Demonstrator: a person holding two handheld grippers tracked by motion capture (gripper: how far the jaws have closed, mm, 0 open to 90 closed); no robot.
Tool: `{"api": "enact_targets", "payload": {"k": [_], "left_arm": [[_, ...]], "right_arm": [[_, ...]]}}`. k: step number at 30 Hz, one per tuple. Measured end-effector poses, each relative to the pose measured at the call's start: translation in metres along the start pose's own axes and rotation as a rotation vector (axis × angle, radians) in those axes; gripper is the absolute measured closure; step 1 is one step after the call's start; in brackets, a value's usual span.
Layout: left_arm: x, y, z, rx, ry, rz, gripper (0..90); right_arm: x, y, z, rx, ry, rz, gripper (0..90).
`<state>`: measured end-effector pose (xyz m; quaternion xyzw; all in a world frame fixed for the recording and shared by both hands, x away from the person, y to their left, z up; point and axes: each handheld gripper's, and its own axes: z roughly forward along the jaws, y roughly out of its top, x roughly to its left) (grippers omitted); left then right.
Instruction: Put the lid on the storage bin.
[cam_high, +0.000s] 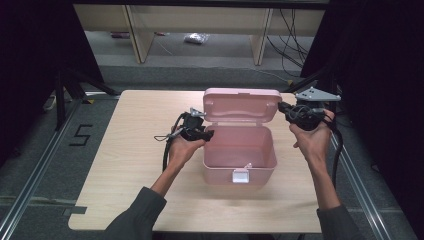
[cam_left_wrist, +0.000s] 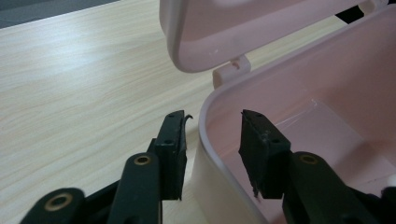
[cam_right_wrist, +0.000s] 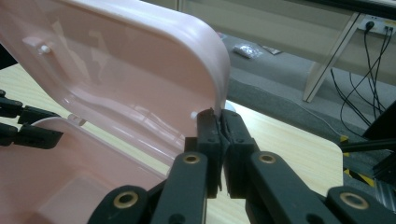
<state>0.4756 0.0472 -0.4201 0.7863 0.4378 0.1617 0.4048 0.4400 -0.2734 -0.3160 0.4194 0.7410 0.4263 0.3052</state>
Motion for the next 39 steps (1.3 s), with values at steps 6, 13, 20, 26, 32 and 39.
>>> {"api": "enact_targets", "payload": {"k": [6, 13, 20, 26, 32, 39], "left_arm": [[-0.001, -0.003, -0.011, -0.014, -0.029, -0.021, 50.0], [-0.004, -0.005, -0.027, 0.003, -0.053, 0.02, 45.9], [-0.003, -0.011, -0.037, 0.018, -0.093, 0.023, 40.3], [-0.001, -0.015, -0.047, 0.021, -0.136, 0.01, 37.1], [-0.003, -0.021, -0.057, 0.02, -0.161, 0.013, 35.8], [-0.008, -0.026, -0.066, 0.028, -0.176, 0.049, 34.8]], "right_arm": [[0.003, -0.003, -0.003, -0.016, -0.006, -0.014, 87.8], [0.005, -0.007, -0.007, -0.02, -0.013, -0.032, 87.8], [0.007, -0.01, -0.011, -0.015, -0.001, -0.012, 87.6], [0.008, -0.012, -0.013, -0.016, 0.003, -0.026, 87.6], [0.009, -0.015, -0.015, -0.021, 0.007, -0.017, 87.4], [0.011, -0.018, -0.017, -0.024, 0.008, -0.02, 87.3]]}}
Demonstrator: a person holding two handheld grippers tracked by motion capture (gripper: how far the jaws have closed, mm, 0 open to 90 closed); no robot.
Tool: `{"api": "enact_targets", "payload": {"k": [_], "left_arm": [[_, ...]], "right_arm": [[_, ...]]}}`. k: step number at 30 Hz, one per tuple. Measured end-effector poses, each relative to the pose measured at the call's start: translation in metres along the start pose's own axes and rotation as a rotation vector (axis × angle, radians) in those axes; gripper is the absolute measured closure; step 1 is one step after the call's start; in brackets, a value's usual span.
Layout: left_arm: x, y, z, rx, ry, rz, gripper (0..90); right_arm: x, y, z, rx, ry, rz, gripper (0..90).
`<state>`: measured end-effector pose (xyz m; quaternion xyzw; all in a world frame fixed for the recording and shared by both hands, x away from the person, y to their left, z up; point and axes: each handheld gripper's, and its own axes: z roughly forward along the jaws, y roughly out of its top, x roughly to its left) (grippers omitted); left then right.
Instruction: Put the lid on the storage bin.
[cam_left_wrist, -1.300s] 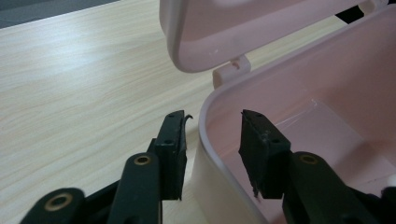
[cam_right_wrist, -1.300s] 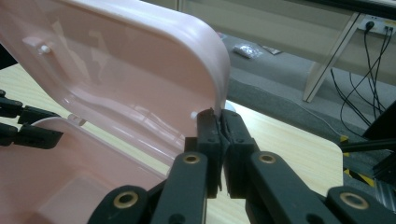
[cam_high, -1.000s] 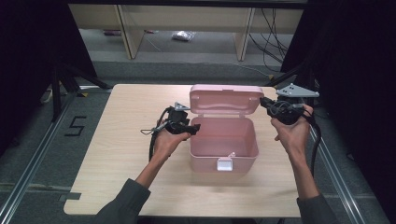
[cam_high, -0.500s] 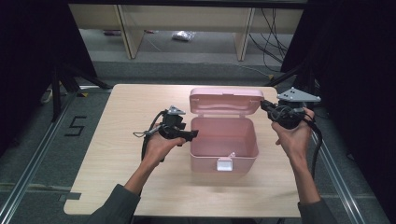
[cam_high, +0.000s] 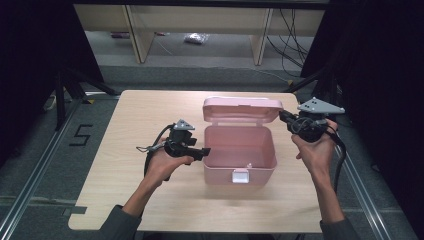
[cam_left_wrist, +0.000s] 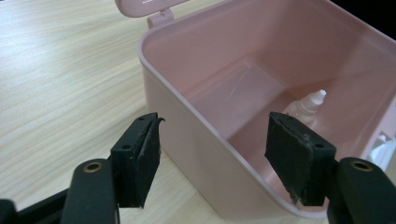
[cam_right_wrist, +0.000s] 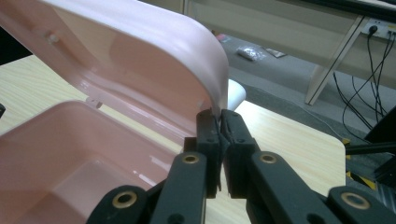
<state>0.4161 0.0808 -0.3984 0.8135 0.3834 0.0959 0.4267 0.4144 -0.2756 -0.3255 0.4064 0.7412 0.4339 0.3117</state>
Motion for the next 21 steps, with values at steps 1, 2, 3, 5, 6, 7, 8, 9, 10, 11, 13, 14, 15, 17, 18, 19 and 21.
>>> {"api": "enact_targets", "payload": {"k": [1, 2, 3, 5, 6, 7, 8, 9, 10, 11, 13, 14, 15, 17, 18, 19, 21], "left_arm": [[-0.001, -0.001, -0.001, -0.002, 0.0, 0.0, 34.6], [-0.001, -0.001, -0.003, -0.006, -0.003, -0.001, 34.4], [-0.002, -0.002, -0.004, -0.01, -0.01, 0.006, 34.4], [-0.004, -0.004, -0.008, -0.015, -0.017, 0.009, 34.3], [-0.004, -0.005, -0.01, -0.014, -0.017, 0.013, 34.2], [-0.004, -0.005, -0.011, -0.007, -0.024, 0.019, 33.8], [-0.004, -0.006, -0.013, -0.007, -0.023, 0.021, 33.7], [-0.004, -0.008, -0.014, -0.01, -0.016, 0.019, 33.7], [-0.003, -0.009, -0.015, -0.012, -0.016, 0.018, 33.7], [-0.003, -0.011, -0.017, -0.012, -0.016, 0.018, 33.7], [-0.002, -0.014, -0.02, -0.013, -0.016, 0.017, 33.7], [-0.001, -0.016, -0.021, -0.013, -0.014, 0.019, 33.7], [-0.001, -0.017, -0.022, -0.011, -0.016, 0.02, 33.7], [-0.001, -0.02, -0.024, -0.006, -0.015, 0.022, 33.7], [-0.001, -0.021, -0.025, -0.011, -0.017, 0.017, 33.7], [-0.001, -0.022, -0.027, -0.006, -0.021, 0.021, 33.7], [-0.002, -0.023, -0.029, -0.01, -0.026, 0.02, 33.6]], "right_arm": [[-0.001, 0.0, 0.0, -0.006, 0.001, -0.018, 87.2], [-0.001, -0.001, -0.001, -0.004, -0.002, -0.021, 87.1], [0.0, -0.002, 0.0, -0.022, -0.008, -0.013, 87.1], [-0.001, -0.002, -0.002, -0.007, 0.01, -0.013, 87.0], [-0.001, -0.003, -0.003, -0.005, 0.01, -0.013, 87.0], [0.0, -0.004, -0.003, -0.012, 0.013, -0.008, 86.9], [0.0, -0.004, -0.003, -0.013, 0.009, -0.013, 86.9], [0.002, -0.005, -0.003, -0.018, 0.009, 0.014, 86.8], [0.001, -0.005, -0.004, -0.005, 0.007, -0.005, 86.8], [0.001, -0.005, -0.005, -0.006, 0.012, -0.007, 86.7], [0.002, -0.007, -0.006, -0.01, 0.015, 0.005, 86.6], [0.001, -0.008, -0.007, -0.007, 0.021, 0.0, 86.6], [0.003, -0.01, -0.008, 0.004, 0.026, 0.026, 86.5], [0.002, -0.011, -0.008, -0.016, 0.023, 0.003, 86.4], [0.002, -0.012, -0.009, -0.01, 0.028, 0.005, 86.4], [0.005, -0.013, -0.01, -0.001, 0.027, 0.039, 86.3], [0.003, -0.014, -0.01, -0.019, 0.022, -0.006, 86.2]]}}
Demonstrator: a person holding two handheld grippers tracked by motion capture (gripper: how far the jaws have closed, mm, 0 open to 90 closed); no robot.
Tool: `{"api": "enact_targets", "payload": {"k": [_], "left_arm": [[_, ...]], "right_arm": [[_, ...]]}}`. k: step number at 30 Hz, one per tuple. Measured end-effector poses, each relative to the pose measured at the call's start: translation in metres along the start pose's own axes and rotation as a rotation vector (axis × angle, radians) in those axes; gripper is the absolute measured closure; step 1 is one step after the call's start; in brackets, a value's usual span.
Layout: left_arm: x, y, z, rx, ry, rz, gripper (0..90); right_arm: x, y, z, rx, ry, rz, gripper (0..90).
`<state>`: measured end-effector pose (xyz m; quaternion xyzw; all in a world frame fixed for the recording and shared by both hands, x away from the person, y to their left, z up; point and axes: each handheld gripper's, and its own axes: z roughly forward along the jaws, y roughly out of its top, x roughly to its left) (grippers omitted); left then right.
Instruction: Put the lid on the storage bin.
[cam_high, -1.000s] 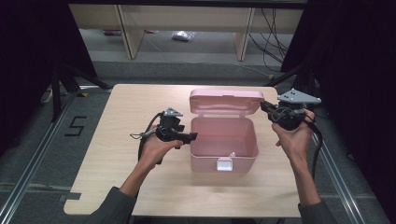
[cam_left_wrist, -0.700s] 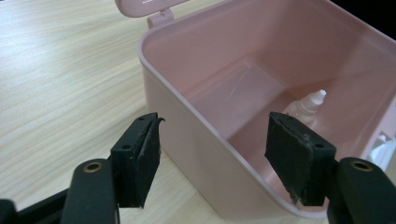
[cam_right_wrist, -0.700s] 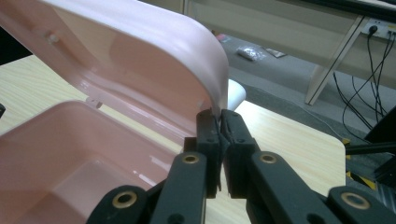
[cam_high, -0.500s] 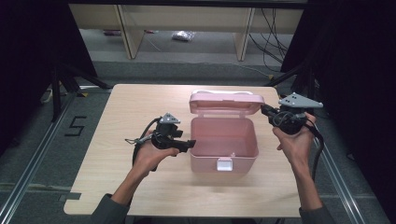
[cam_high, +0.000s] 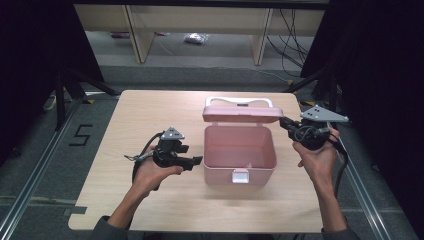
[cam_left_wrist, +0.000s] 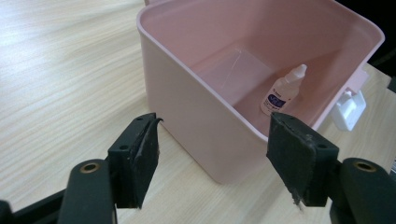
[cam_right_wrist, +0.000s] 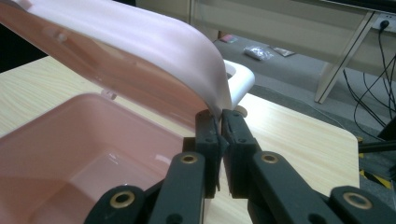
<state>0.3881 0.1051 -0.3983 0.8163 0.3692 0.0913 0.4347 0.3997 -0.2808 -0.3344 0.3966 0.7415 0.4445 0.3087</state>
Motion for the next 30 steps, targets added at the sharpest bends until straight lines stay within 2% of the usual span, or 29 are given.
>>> {"api": "enact_targets", "payload": {"k": [1, 3, 4, 5, 6, 8, 10, 12, 13, 14, 15, 21, 22, 23, 24, 25, 30], "left_arm": [[-0.001, -0.001, 0.0, -0.002, 0.004, 0.0, 33.6], [-0.002, -0.003, -0.002, 0.006, -0.002, 0.005, 33.6], [-0.003, -0.003, -0.002, 0.007, -0.006, 0.007, 33.5], [-0.004, -0.004, -0.002, 0.008, -0.006, 0.013, 33.6], [-0.005, -0.005, -0.002, 0.007, -0.001, 0.009, 33.5], [-0.006, -0.007, -0.003, 0.01, -0.005, 0.014, 33.4], [-0.007, -0.009, -0.003, 0.011, -0.002, 0.017, 33.0], [-0.007, -0.01, -0.004, 0.015, -0.008, 0.017, 32.6], [-0.007, -0.011, -0.004, 0.02, -0.003, 0.023, 32.5], [-0.008, -0.012, -0.005, 0.02, -0.008, 0.019, 32.5], [-0.008, -0.014, -0.005, 0.019, -0.002, 0.022, 32.5], [-0.006, -0.02, -0.01, 0.019, 0.017, 0.021, 32.5], [-0.006, -0.021, -0.01, 0.022, 0.014, 0.025, 32.5], [-0.007, -0.022, -0.011, 0.03, 0.009, 0.031, 32.5], [-0.008, -0.023, -0.012, 0.026, 0.01, 0.025, 32.5], [-0.008, -0.024, -0.012, 0.026, 0.012, 0.026, 32.5], [-0.009, -0.027, -0.013, 0.027, 0.011, 0.032, 32.5]], "right_arm": [[0.002, -0.001, 0.0, 0.0, -0.001, 0.019, 86.2], [0.001, -0.002, -0.002, 0.004, 0.007, -0.005, 86.1], [0.003, -0.003, -0.001, -0.004, 0.0, 0.012, 86.1], [0.004, -0.004, -0.003, 0.01, 0.007, 0.019, 86.1], [0.003, -0.004, -0.003, 0.005, 0.004, -0.003, 86.1], [0.006, -0.006, -0.005, 0.017, 0.01, 0.017, 86.0], [0.005, -0.007, -0.006, 0.013, 0.008, -0.011, 86.0], [0.007, -0.008, -0.006, 0.0, 0.001, -0.01, 85.9], [0.007, -0.008, -0.007, 0.011, 0.004, -0.019, 85.8], [0.009, -0.009, -0.007, 0.009, 0.002, -0.006, 85.7], [0.008, -0.009, -0.008, 0.011, 0.003, -0.02, 85.7], [0.01, -0.014, -0.011, 0.028, 0.018, -0.026, 85.4], [0.01, -0.015, -0.012, 0.036, 0.018, -0.025, 85.4], [0.011, -0.017, -0.011, 0.015, 0.012, -0.021, 85.3], [0.013, -0.017, -0.013, 0.036, 0.022, 0.001, 85.3], [0.011, -0.018, -0.013, 0.032, 0.022, -0.025, 85.2], [0.014, -0.021, -0.015, 0.035, 0.02, -0.03, 85.1]]}}
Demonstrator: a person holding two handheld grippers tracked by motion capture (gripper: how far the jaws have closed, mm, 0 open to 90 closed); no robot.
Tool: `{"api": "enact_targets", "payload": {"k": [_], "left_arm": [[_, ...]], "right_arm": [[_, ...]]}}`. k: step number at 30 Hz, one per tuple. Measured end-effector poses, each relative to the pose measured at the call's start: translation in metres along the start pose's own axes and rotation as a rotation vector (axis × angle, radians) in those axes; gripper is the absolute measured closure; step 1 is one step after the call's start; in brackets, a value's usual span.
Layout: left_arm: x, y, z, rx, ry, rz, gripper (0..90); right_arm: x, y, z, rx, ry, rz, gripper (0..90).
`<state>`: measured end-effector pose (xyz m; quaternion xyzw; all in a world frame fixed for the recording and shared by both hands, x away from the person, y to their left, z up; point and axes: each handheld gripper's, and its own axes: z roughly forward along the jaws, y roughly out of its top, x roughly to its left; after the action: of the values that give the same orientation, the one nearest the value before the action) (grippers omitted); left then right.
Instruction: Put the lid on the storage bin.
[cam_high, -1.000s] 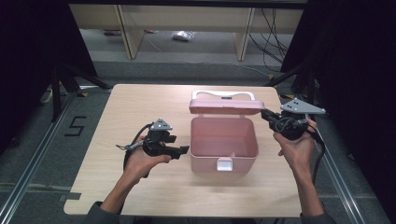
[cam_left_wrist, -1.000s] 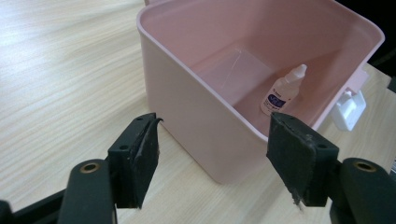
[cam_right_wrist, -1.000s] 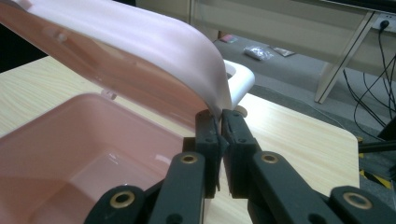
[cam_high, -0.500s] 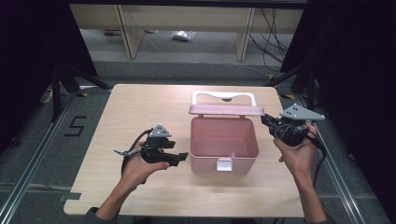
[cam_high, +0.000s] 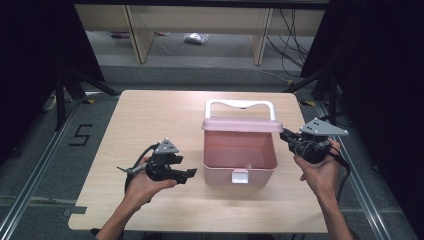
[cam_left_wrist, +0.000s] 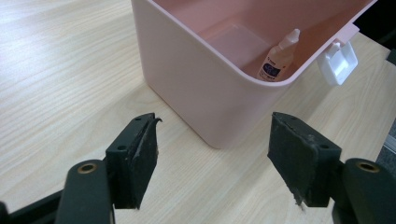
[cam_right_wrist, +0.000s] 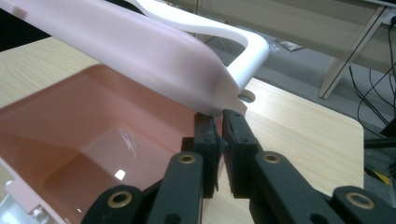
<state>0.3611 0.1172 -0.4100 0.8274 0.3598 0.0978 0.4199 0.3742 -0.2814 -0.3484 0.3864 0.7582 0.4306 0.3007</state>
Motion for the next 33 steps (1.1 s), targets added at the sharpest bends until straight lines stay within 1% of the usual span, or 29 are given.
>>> {"api": "enact_targets", "payload": {"k": [1, 2, 3, 5, 6, 7, 9, 10, 11, 12, 13, 14, 15, 16, 17, 18, 19, 20, 21, 22, 23, 24, 25, 26, 27, 29, 30, 31, 33], "left_arm": [[-0.001, -0.001, 0.0, -0.002, 0.003, -0.004, 32.5], [-0.002, -0.002, -0.001, 0.008, 0.001, 0.005, 32.5], [-0.003, -0.003, -0.001, 0.007, 0.0, 0.007, 32.5], [-0.004, -0.004, -0.003, 0.013, -0.004, 0.014, 32.5], [-0.006, -0.005, -0.004, 0.009, 0.001, 0.009, 32.5], [-0.006, -0.006, -0.005, 0.01, -0.004, 0.014, 32.5], [-0.008, -0.008, -0.006, 0.01, 0.002, 0.015, 32.5], [-0.009, -0.009, -0.006, 0.011, -0.005, 0.011, 32.5], [-0.009, -0.01, -0.006, 0.014, -0.007, 0.019, 32.5], [-0.01, -0.011, -0.006, 0.017, -0.008, 0.023, 32.5], [-0.011, -0.012, -0.006, 0.017, -0.007, 0.018, 32.5], [-0.011, -0.013, -0.007, 0.021, -0.01, 0.026, 32.4], [-0.012, -0.014, -0.006, 0.018, -0.01, 0.021, 32.4], [-0.012, -0.015, -0.007, 0.019, -0.01, 0.023, 32.4], [-0.012, -0.015, -0.007, 0.02, -0.013, 0.027, 32.4], [-0.013, -0.016, -0.006, 0.017, -0.012, 0.022, 32.4], [-0.013, -0.016, -0.006, 0.018, -0.01, 0.026, 32.4], [-0.013, -0.016, -0.006, 0.018, -0.005, 0.039, 32.4], [-0.015, -0.017, -0.006, 0.02, -0.016, 0.027, 32.4], [-0.016, -0.018, -0.006, 0.021, -0.016, 0.023, 32.4], [-0.017, -0.018, -0.007, 0.02, -0.017, 0.029, 32.4], [-0.017, -0.019, -0.007, 0.022, -0.018, 0.032, 32.4], [-0.018, -0.02, -0.006, 0.021, -0.017, 0.032, 32.4], [-0.018, -0.021, -0.006, 0.024, -0.012, 0.039, 32.4], [-0.019, -0.022, -0.006, 0.027, -0.012, 0.043, 32.4], [-0.02, -0.024, -0.007, 0.034, -0.023, 0.039, 32.4], [-0.02, -0.025, -0.007, 0.035, -0.023, 0.039, 32.4], [-0.02, -0.026, -0.007, 0.036, -0.026, 0.039, 32.4], [-0.02, -0.028, -0.008, 0.038, -0.022, 0.037, 32.4]], "right_arm": [[0.0, 0.0, -0.001, 0.008, 0.008, 0.002, 85.0], [0.001, -0.001, -0.001, 0.004, 0.01, 0.003, 85.0], [0.003, -0.002, -0.001, 0.003, 0.009, 0.029, 84.9], [0.002, -0.003, -0.002, 0.004, 0.011, 0.007, 84.9], [0.004, -0.004, -0.003, 0.018, 0.018, 0.034, 84.9], [0.003, -0.005, -0.002, 0.001, 0.009, 0.009, 84.9], [0.003, -0.005, -0.003, 0.002, 0.012, 0.001, 84.9], [0.005, -0.005, -0.004, 0.012, 0.016, 0.024, 84.8], [0.003, -0.006, -0.004, 0.005, 0.008, -0.001, 84.8], [0.004, -0.006, -0.004, 0.007, 0.011, 0.001, 84.8], [0.005, -0.008, -0.003, -0.005, 0.005, 0.016, 84.8], [0.005, -0.008, -0.003, -0.003, 0.007, 0.018, 84.8], [0.005, -0.009, -0.003, 0.0, 0.016, 0.008, 84.7], [0.006, -0.01, -0.004, 0.015, 0.016, 0.025, 84.8], [0.004, -0.01, -0.004, 0.008, 0.014, 0.005, 84.8], [0.004, -0.011, -0.005, 0.013, 0.015, 0.001, 84.7], [0.006, -0.012, -0.004, 0.009, 0.016, 0.023, 84.7], [0.005, -0.013, -0.003, 0.001, 0.012, 0.005, 84.7], [0.006, -0.014, -0.004, 0.003, 0.012, 0.004, 84.6], [0.008, -0.014, -0.005, 0.009, 0.013, 0.03, 84.7], [0.006, -0.015, -0.004, 0.004, 0.014, 0.008, 84.6], [0.007, -0.015, -0.004, 0.005, 0.011, 0.006, 84.6], [0.007, -0.015, -0.005, 0.019, 0.025, 0.011, 84.6], [0.008, -0.016, -0.006, 0.023, 0.019, 0.031, 84.6], [0.007, -0.017, -0.006, 0.024, 0.024, 0.01, 84.5], [0.009, -0.019, -0.006, 0.027, 0.026, 0.029, 84.5], [0.008, -0.02, -0.004, 0.013, 0.023, 0.015, 84.5], [0.008, -0.02, -0.005, 0.022, 0.026, 0.01, 84.5], [0.01, -0.021, -0.006, 0.018, 0.018, 0.024, 84.4]]}}
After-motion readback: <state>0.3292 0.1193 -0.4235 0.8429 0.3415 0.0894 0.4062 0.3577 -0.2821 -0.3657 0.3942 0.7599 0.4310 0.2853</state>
